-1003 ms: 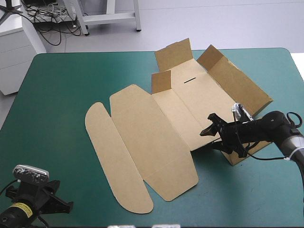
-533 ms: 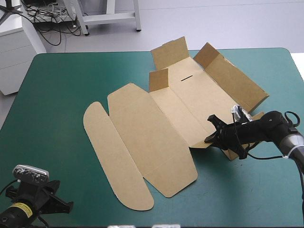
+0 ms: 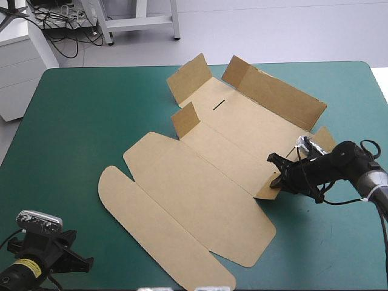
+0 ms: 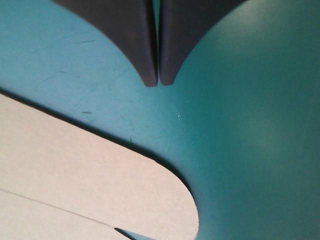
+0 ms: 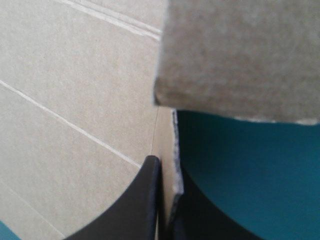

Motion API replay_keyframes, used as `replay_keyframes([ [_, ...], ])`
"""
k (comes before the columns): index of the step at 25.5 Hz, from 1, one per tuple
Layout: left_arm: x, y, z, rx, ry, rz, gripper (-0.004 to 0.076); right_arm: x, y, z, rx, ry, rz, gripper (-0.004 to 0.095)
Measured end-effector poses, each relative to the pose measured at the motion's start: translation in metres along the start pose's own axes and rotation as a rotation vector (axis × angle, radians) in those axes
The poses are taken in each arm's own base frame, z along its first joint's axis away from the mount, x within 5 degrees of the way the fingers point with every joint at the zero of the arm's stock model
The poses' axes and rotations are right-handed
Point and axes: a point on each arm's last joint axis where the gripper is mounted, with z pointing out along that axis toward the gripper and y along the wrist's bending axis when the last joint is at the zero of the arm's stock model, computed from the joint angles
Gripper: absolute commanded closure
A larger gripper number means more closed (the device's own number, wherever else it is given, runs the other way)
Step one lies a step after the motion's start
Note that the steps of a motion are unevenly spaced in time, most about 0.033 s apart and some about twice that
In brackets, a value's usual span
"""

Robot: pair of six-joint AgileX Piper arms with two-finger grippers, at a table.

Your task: Fold the box

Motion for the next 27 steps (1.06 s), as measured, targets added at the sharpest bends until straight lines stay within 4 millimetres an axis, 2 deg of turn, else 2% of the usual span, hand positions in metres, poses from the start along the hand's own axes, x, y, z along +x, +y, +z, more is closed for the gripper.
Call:
replay_keyframes([
  [2,0.000,0.000,0.000,0.000,0.000,0.000,0.0734,-0.006,0.002,-0.008,0.054,-0.018,-0.080,0.0918],
  [6,0.000,0.000,0.000,0.000,0.001,0.000,0.0734,-0.030,0.015,-0.027,0.206,-0.006,-0.253,0.0918],
  [11,0.000,0.000,0.000,0.000,0.001,0.000,0.0734,-0.060,0.026,-0.039,0.358,0.038,-0.402,0.0917],
  [15,0.000,0.000,0.000,0.000,0.001,0.000,0.0734,-0.089,0.046,-0.044,0.465,0.005,-0.593,0.0917],
  [18,0.000,0.000,0.000,0.000,0.001,0.000,0.0734,-0.099,0.062,-0.036,0.495,0.012,-0.729,0.0917],
  [21,0.000,0.000,0.000,0.000,0.001,0.000,0.0734,-0.105,0.082,-0.019,0.548,0.029,-0.872,0.0917],
  [23,0.000,0.000,0.000,0.000,0.001,0.000,0.0734,-0.106,0.096,-0.004,0.587,0.041,-0.976,0.0917],
  [24,0.000,0.000,0.000,0.000,0.001,0.000,0.0734,-0.105,0.111,0.012,0.612,0.057,-1.070,0.0917],
  [27,0.000,0.000,0.000,0.000,0.001,0.000,0.0734,-0.099,0.137,0.030,0.616,0.056,-1.203,0.0919],
])
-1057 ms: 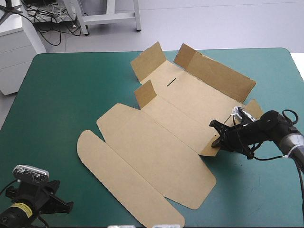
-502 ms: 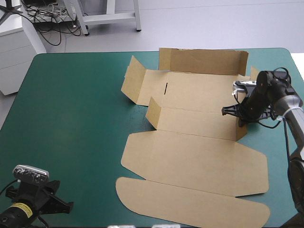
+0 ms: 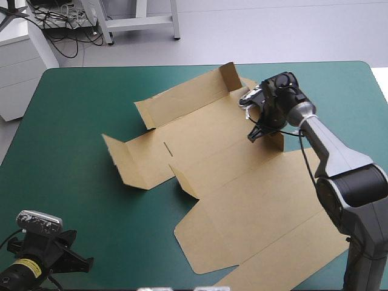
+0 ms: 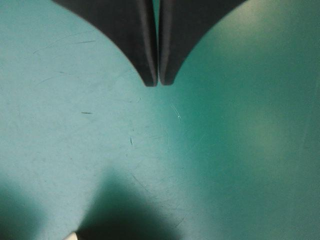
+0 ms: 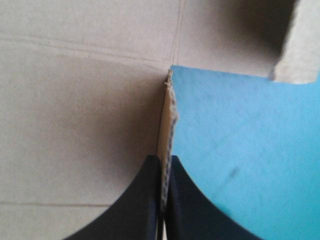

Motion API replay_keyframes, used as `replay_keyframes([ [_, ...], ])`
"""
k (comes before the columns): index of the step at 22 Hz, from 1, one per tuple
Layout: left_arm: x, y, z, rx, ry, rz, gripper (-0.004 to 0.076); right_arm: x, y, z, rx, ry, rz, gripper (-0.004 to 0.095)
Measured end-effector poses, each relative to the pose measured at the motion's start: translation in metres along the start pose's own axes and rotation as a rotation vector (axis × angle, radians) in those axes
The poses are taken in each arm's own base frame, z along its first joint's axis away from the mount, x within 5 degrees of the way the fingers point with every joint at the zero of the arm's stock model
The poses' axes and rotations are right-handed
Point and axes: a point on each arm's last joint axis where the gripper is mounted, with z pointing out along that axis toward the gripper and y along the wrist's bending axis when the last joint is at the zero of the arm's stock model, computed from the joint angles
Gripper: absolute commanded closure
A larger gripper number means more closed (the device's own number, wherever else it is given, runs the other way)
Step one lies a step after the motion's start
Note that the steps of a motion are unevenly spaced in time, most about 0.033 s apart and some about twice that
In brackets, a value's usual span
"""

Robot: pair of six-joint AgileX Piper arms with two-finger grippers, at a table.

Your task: Fold the box

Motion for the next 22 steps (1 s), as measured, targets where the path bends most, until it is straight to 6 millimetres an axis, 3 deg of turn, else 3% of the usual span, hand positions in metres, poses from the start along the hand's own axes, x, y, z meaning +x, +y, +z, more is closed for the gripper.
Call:
replay_keyframes([
  [3,0.000,0.000,0.000,0.000,0.000,0.000,0.0734,-0.033,0.026,-0.005,0.046,-0.097,-0.181,0.0919],
  [7,0.000,0.000,0.000,0.000,0.000,0.000,0.0734,-0.075,0.077,-0.030,0.140,-0.310,-0.491,0.0927],
  [13,0.000,0.000,0.000,0.000,0.000,0.000,0.0734,-0.093,0.141,-0.034,0.132,-0.423,-0.808,0.0927],
  [16,0.000,0.000,0.000,0.000,0.000,0.000,0.0734,-0.095,0.153,-0.029,0.103,-0.429,-0.862,0.0926],
  [22,0.000,0.000,0.000,0.000,0.000,0.000,0.0734,-0.094,0.157,-0.028,0.068,-0.428,-0.884,0.0927],
])
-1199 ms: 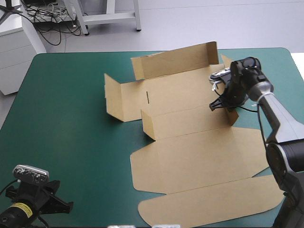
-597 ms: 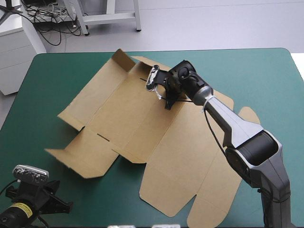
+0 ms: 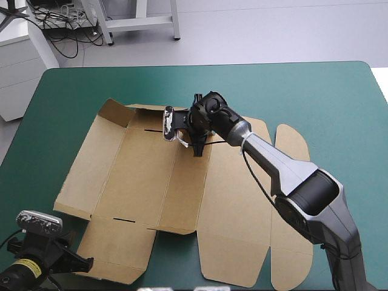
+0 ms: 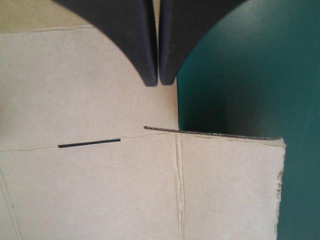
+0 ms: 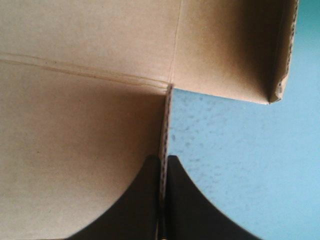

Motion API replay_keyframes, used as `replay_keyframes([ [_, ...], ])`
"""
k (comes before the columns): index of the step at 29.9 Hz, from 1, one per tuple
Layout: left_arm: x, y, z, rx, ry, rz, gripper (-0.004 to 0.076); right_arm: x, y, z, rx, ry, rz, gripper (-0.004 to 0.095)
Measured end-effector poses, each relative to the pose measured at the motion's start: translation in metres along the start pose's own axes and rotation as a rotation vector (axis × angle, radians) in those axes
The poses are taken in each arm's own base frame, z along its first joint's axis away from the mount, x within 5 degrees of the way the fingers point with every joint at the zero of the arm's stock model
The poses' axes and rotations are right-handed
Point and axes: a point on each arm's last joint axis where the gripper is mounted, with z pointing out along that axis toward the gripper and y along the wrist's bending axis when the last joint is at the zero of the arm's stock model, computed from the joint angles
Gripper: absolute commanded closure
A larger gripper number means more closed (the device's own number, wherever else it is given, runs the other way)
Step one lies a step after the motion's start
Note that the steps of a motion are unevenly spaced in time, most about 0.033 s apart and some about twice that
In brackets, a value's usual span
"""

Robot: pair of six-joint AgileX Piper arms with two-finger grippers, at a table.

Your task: Fold the box

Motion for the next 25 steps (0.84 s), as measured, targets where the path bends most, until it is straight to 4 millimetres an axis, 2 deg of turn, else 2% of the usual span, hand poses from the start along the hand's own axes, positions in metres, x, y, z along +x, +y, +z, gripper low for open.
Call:
replay_keyframes([
  [6,-0.0002,0.0000,0.0000,0.000,-0.002,0.000,0.0734,-0.0012,0.0036,-0.0001,-0.039,-0.013,-0.001,0.0926],
  [10,-0.0002,0.0000,0.0000,0.000,-0.002,0.000,0.0734,-0.0012,0.0039,-0.0001,-0.043,-0.013,0.001,0.0888],
  [13,-0.0002,0.0000,0.0000,0.000,-0.002,0.000,0.0734,-0.0015,0.0038,-0.0001,-0.041,-0.017,0.002,0.0762],
  [17,-0.0002,0.0000,0.0000,0.000,-0.002,0.000,0.0734,-0.0017,0.0032,-0.0001,-0.035,-0.019,0.002,0.0486],
  [19,-0.0002,0.0000,0.0000,0.000,-0.002,0.000,0.0734,-0.0017,0.0032,-0.0001,-0.035,-0.019,0.008,0.0419],
  [25,-0.0002,0.0000,0.0000,0.000,-0.002,0.000,0.0734,0.0043,-0.0004,0.0005,-0.031,-0.005,0.064,0.0423],
])
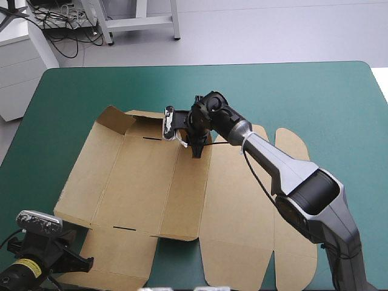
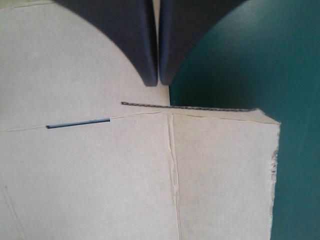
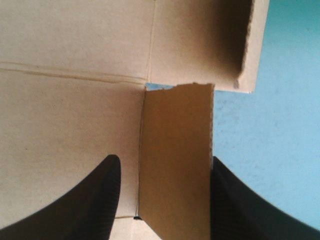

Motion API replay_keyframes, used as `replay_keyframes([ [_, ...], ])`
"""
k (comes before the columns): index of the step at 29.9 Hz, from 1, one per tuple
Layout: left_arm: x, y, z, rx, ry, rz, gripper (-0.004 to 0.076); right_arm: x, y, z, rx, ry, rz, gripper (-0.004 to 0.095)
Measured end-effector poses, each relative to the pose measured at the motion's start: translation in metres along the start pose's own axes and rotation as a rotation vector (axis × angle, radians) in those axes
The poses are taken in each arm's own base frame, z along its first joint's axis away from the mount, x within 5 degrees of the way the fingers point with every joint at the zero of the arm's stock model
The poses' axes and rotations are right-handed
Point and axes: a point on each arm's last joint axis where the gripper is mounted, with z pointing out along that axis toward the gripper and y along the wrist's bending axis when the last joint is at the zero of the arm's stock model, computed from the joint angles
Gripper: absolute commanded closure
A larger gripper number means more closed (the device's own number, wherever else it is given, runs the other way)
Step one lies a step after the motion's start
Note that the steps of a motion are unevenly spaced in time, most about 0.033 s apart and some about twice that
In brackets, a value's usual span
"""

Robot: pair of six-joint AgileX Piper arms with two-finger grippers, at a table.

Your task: Fold the box

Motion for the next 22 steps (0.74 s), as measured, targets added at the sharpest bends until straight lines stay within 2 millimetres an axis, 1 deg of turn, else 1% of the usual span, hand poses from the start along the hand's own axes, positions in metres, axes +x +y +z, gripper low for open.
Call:
replay_keyframes([
  [3,0.000,0.000,0.000,0.000,0.000,0.000,0.0734,0.011,-0.007,-0.003,0.008,0.025,0.046,0.0423],
  [5,0.000,0.000,0.000,0.000,0.000,0.000,0.0734,0.019,-0.014,-0.011,0.035,0.048,0.088,0.0423],
  [6,0.000,0.000,0.000,0.000,0.000,0.000,0.0734,0.023,-0.019,-0.018,0.062,0.057,0.120,0.0424],
  [9,0.000,0.000,0.000,0.000,0.000,0.000,0.0734,0.040,-0.036,-0.046,0.155,0.070,0.245,0.0423],
  [13,0.000,0.000,0.000,0.000,0.000,0.000,0.0734,0.077,-0.062,-0.100,0.295,0.061,0.466,0.0437],
  [14,0.000,0.000,0.000,0.000,0.000,0.000,0.0734,0.085,-0.066,-0.112,0.320,0.059,0.513,0.0464],
  [16,0.000,0.000,0.000,0.000,0.000,0.000,0.0734,0.109,-0.073,-0.142,0.378,0.062,0.627,0.0550],
  [17,0.000,0.000,0.000,0.000,0.000,0.000,0.0734,0.119,-0.075,-0.154,0.399,0.065,0.672,0.0618],
  [18,0.000,0.000,0.000,0.000,0.000,0.000,0.0734,0.133,-0.076,-0.171,0.427,0.076,0.721,0.0698],
  [21,0.000,0.000,0.000,0.000,0.000,0.000,0.0734,0.168,-0.074,-0.207,0.486,0.110,0.830,0.0934],
  [22,0.000,0.000,0.000,0.000,0.000,0.000,0.0734,0.180,-0.071,-0.217,0.506,0.123,0.864,0.0920],
])
